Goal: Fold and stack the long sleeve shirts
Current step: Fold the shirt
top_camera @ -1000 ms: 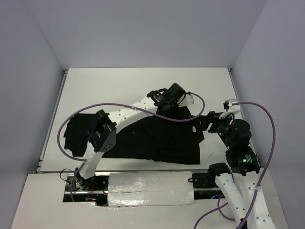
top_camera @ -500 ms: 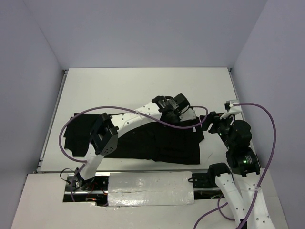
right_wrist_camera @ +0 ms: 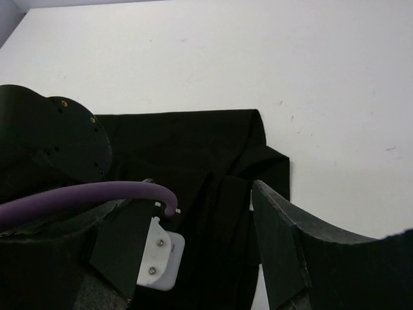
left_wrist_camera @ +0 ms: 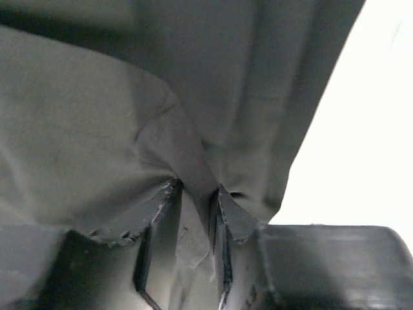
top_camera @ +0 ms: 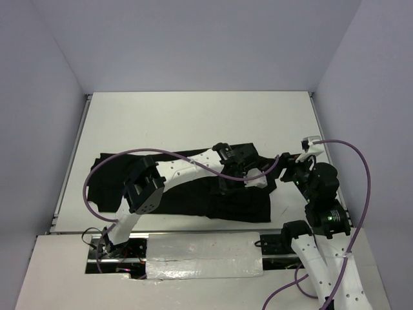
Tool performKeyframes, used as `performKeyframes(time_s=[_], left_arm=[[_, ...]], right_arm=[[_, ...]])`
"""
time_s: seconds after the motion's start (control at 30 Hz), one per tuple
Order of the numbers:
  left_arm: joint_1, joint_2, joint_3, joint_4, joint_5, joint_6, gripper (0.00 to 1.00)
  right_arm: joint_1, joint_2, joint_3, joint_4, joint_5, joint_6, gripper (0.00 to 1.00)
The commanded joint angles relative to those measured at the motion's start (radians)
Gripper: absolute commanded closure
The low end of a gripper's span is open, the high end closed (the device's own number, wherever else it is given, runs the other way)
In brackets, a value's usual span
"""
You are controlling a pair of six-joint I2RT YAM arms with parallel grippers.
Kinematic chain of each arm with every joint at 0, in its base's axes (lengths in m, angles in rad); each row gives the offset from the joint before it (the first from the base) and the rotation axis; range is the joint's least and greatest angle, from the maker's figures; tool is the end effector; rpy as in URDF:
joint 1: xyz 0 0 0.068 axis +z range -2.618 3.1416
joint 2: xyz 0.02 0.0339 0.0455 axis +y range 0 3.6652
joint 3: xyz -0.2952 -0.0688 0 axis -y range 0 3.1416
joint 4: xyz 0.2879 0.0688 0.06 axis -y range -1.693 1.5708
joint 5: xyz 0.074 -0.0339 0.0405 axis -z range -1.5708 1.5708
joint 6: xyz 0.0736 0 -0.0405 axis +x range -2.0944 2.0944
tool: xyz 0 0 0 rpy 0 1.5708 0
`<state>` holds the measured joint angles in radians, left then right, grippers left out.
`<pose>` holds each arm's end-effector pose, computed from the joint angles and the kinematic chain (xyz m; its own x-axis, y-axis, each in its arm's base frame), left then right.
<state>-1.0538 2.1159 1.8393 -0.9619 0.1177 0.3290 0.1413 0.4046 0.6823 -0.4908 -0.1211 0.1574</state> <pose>0.2467 -0.4514 0.2060 -0.1571 0.9255 -0.3446 0.9859 0.1675 0.0003 0.1500 0.0303 0.3352 -0.2470 0.1220 -0.9613 -0.2207 0.9589 0.1784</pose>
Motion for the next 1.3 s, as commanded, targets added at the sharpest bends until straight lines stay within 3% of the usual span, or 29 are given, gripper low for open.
performKeyframes(time_s=[0.0,0.07,0.13,0.17,0.2,0.4,0.63,0.73,0.83,0.9,1.0,1.17,1.27], left_arm=[[-0.025,-0.024,0.018,0.017,0.143,0.002,0.62],[-0.028,-0.025,0.020,0.014,0.163,0.015,0.60],[-0.029,-0.027,0.026,0.006,0.198,0.028,0.42],[-0.029,-0.030,0.032,0.000,0.217,0.041,0.03],[-0.031,-0.030,0.050,-0.017,0.258,0.050,0.01],[-0.032,-0.040,0.144,-0.073,0.280,0.145,0.01],[0.003,-0.068,0.222,-0.199,0.110,0.238,0.01],[0.037,-0.096,0.084,-0.157,0.030,0.239,0.01],[0.057,-0.117,-0.007,-0.086,-0.012,0.197,0.01],[0.081,-0.102,-0.005,-0.051,-0.020,0.150,0.01],[0.121,-0.068,0.064,-0.060,0.055,0.088,0.00],[0.172,-0.082,0.055,-0.012,0.120,0.052,0.01],[0.257,-0.111,0.020,0.003,0.238,0.030,0.01]], right_arm=[[0.004,0.025,-0.007,0.040,-0.077,0.004,0.31],[0.003,0.030,-0.009,0.040,-0.081,0.005,0.31],[0.001,0.034,-0.012,0.043,-0.087,0.010,0.30],[0.004,0.042,-0.015,0.043,-0.089,0.014,0.30],[0.003,0.048,-0.017,0.044,-0.086,0.031,0.29],[0.001,0.092,0.003,0.015,0.030,0.123,0.11],[-0.022,0.137,0.132,-0.074,0.112,0.212,0.08],[-0.022,0.113,0.181,-0.031,0.037,0.176,0.10],[-0.022,0.109,0.204,0.052,-0.203,0.104,0.11],[-0.022,0.126,0.229,0.055,-0.402,0.032,0.12],[-0.023,0.183,0.267,-0.029,-0.541,-0.039,0.12],[-0.022,0.195,0.264,-0.045,-0.624,-0.068,0.09],[-0.022,0.192,0.238,-0.070,-0.478,-0.010,0.10]])
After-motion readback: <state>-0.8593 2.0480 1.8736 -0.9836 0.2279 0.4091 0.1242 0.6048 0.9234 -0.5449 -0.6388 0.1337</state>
